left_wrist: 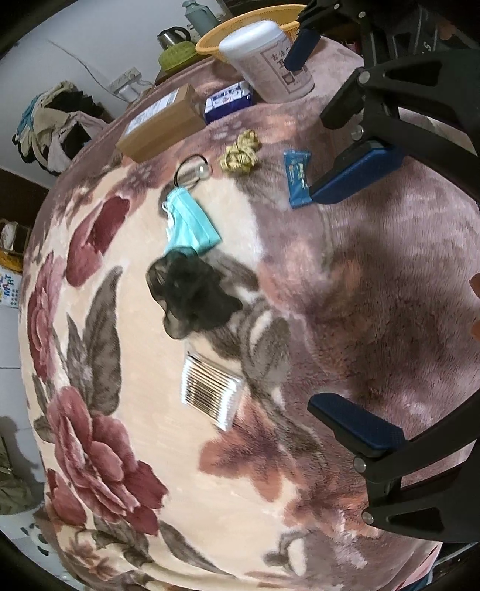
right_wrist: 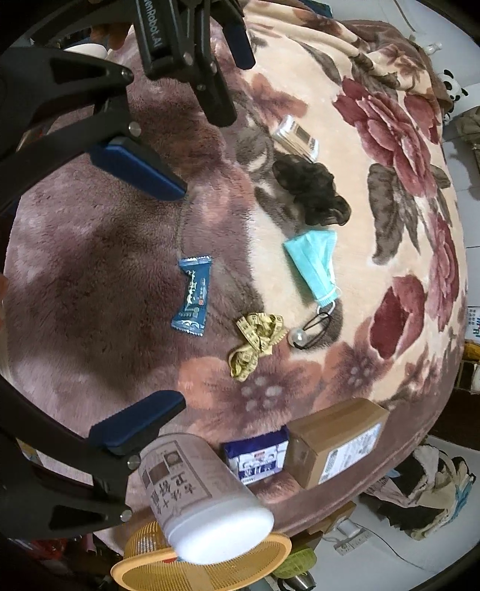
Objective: Organize soft objects
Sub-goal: 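Grasp the blue candy wrapper with the right gripper while the left grasps the cotton swab pack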
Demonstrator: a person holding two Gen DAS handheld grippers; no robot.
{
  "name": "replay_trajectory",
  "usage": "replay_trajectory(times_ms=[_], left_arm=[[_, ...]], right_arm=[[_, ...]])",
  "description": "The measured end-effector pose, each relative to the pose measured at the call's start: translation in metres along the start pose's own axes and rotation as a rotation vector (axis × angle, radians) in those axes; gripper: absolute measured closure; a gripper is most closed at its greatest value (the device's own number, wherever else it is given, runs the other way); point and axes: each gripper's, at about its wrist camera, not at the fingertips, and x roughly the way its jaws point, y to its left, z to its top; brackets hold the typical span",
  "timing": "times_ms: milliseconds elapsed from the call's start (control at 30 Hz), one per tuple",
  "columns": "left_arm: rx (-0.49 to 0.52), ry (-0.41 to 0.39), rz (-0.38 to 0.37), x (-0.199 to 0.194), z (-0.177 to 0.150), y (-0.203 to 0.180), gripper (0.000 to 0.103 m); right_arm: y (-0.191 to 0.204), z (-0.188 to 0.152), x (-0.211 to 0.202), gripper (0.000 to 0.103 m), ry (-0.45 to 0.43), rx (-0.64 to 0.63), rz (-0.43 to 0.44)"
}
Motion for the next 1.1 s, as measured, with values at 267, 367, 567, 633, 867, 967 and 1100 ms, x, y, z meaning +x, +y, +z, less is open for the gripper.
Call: replay_trajectory(times_ms=[267,367,567,633,867,967,1100], left_arm=[[-0.033,0.049,0.006,0.030,-0.002,0.019,0.001],[-0.048,0.070,0.007,0.043,-0.005,0.025,0.001],[-0.071,0.099,0.016,0.065,-0.003,0.037,0.001],[-0.078,0.107,0.018,0.072,-0.001,0.040,0.001],[-0.107,0.121,0.033,0.089,0.008,0.052,0.001],[-0.113,0.119,0.035,0.091,0.012,0.055,0.001],[-0.116,0.112,0.032,0.089,0.013,0.058,0.001]], right_arm=[[-0.007,-0.001,0.032,0.000,0.063,0.028,0.028],[-0.007,0.000,0.049,0.000,0.091,0.026,0.042],[-0.001,0.009,0.084,0.000,0.139,0.008,0.061],[0.001,0.013,0.094,0.000,0.148,0.002,0.081],[0.007,0.034,0.126,0.000,0.183,-0.029,0.159],[0.004,0.035,0.137,0.000,0.225,-0.009,0.205],[-0.004,0.022,0.134,0.000,0.230,0.011,0.268]])
